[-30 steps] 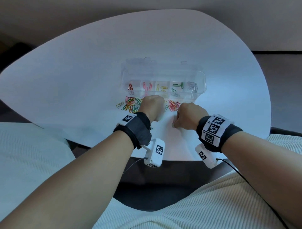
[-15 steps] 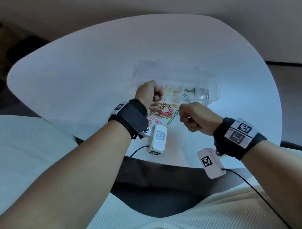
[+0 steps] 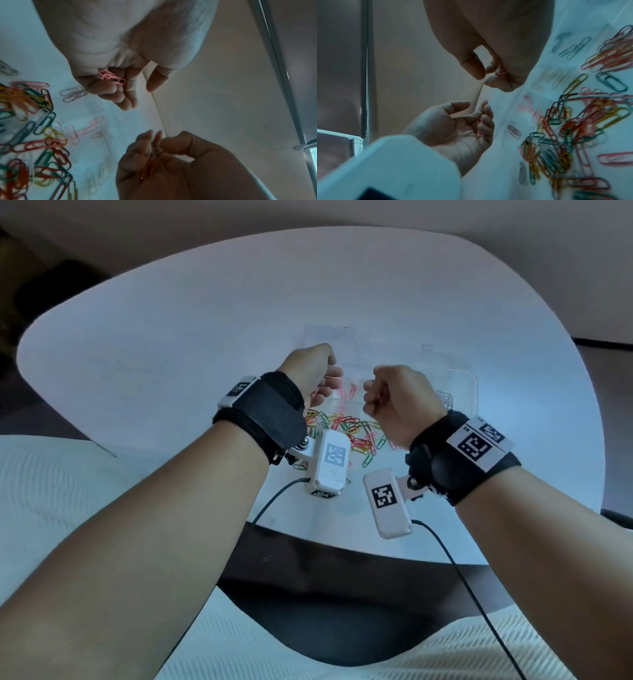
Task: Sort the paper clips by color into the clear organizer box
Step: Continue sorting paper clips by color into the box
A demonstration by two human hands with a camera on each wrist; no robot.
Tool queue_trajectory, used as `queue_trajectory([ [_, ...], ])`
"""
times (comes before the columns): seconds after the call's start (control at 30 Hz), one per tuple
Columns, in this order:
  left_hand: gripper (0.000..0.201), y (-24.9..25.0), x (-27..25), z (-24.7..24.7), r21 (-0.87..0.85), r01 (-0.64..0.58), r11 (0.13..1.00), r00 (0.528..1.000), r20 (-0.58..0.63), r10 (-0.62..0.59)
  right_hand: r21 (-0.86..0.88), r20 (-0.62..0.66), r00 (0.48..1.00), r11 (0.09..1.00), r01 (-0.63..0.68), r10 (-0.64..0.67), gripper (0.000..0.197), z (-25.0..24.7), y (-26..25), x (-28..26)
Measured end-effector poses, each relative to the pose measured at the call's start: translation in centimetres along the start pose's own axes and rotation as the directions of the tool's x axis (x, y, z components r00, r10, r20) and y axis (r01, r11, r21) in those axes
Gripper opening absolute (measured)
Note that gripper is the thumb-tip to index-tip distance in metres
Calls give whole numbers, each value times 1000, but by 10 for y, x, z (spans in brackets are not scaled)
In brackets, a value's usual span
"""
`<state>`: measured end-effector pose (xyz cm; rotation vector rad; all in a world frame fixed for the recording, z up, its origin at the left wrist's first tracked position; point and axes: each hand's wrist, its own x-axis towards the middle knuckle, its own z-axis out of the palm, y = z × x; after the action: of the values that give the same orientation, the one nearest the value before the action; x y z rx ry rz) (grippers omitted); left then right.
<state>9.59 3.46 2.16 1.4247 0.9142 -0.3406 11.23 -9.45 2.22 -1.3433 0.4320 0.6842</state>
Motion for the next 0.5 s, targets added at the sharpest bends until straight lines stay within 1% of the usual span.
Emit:
queue_trajectory([
  [0.07,23,2,2,0,-31,1,1000,1000,-1,-1,51,7,1000,999,-17,16,16,5,-5,1],
  [0.13,27,1,4,1,-61,0,998,1000,-12,0,77,15,998,995,-63,62,3,7,-10,3],
  [0.17,27,0,6,2,-89,-5,996,1000,-17,3,73,28,994,992,-103,102,6,6,-11,4],
  [0.23,23,-1,8,4,-188,-22,982,1000,-10,20,43,63,984,984,-171,168,19,5,-12,7],
  [0.3,21,-1,9,7,-274,-40,961,999,9,45,28,104,978,983,-184,180,32,3,-12,8],
  [0.4,28,-3,9,12,-310,-41,950,998,37,55,58,116,985,989,-135,127,56,-1,-14,5],
  [0.43,32,-3,10,14,-312,-34,949,997,52,53,68,109,989,992,-111,103,59,-4,-15,4],
  [0.5,41,-4,10,16,-291,-15,957,994,96,44,72,86,994,995,-67,61,55,-14,-16,2],
])
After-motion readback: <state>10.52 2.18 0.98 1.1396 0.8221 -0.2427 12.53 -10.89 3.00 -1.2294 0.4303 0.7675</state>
